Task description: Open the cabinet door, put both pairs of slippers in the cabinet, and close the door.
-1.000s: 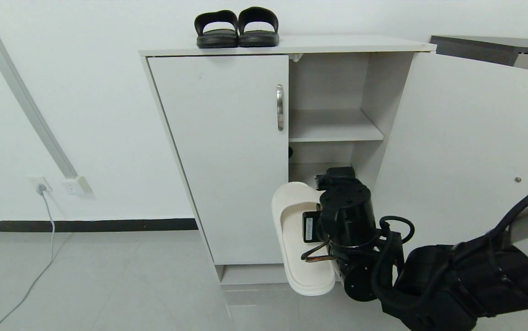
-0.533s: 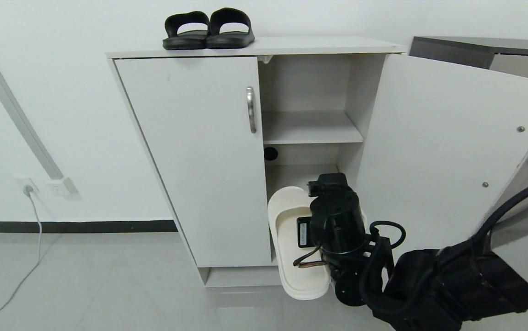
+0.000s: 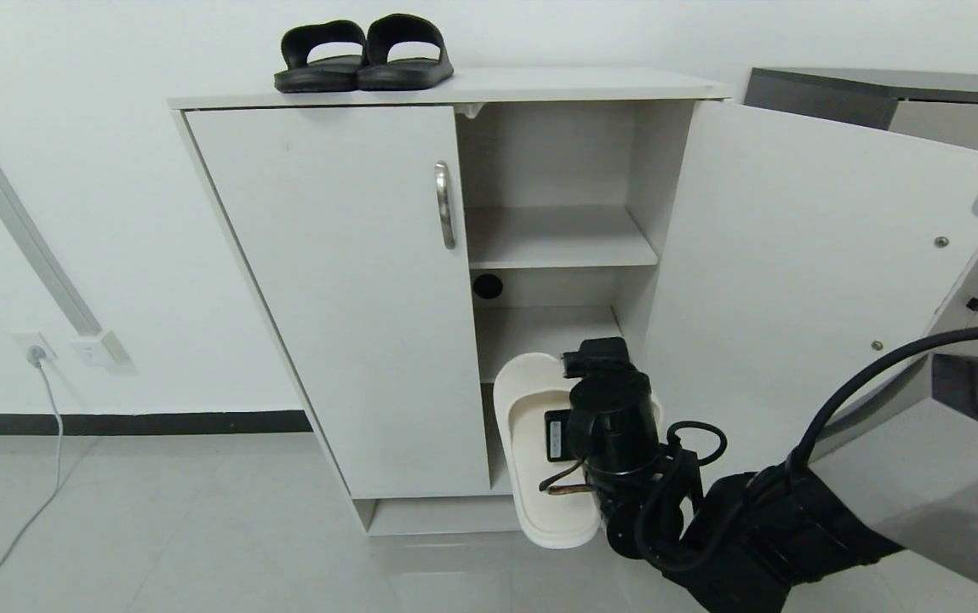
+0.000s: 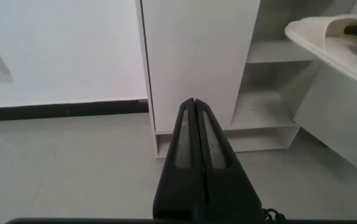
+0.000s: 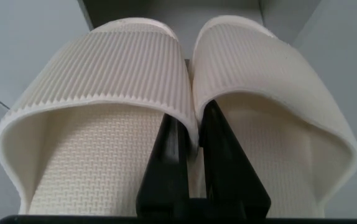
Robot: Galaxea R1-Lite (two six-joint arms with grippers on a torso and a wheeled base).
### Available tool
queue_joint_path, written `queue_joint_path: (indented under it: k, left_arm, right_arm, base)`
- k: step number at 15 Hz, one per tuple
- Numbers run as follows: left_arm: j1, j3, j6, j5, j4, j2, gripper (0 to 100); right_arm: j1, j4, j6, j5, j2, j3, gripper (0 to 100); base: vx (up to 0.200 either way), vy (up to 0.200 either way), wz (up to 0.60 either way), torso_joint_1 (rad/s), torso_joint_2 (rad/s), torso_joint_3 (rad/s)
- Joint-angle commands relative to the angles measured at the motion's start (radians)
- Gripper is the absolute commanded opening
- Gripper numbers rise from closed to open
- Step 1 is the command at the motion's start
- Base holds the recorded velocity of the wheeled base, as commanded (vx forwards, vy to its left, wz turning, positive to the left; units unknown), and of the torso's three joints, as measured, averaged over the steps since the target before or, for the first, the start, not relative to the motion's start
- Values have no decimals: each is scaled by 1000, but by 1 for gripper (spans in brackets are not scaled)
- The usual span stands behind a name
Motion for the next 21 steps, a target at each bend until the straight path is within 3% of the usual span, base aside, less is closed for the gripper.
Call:
queue_joint_path:
  k: [1,12,21]
  left_arm:
    - [0,0,0,0,-1,2,0]
    - [0,0,1,0,1,2,0]
    - [0,0,3,-2,1,2,0]
  right_arm:
    - [-7,1,-2,-1,27,-3,0]
    - [-27,-4,0,31,117,-77,0]
    - [-53,0,-3,34,158,-141,0]
  base:
    - [0,0,0,0,0,0]
    - [0,0,0,0,0,0]
    - [0,0,0,1,3,-190]
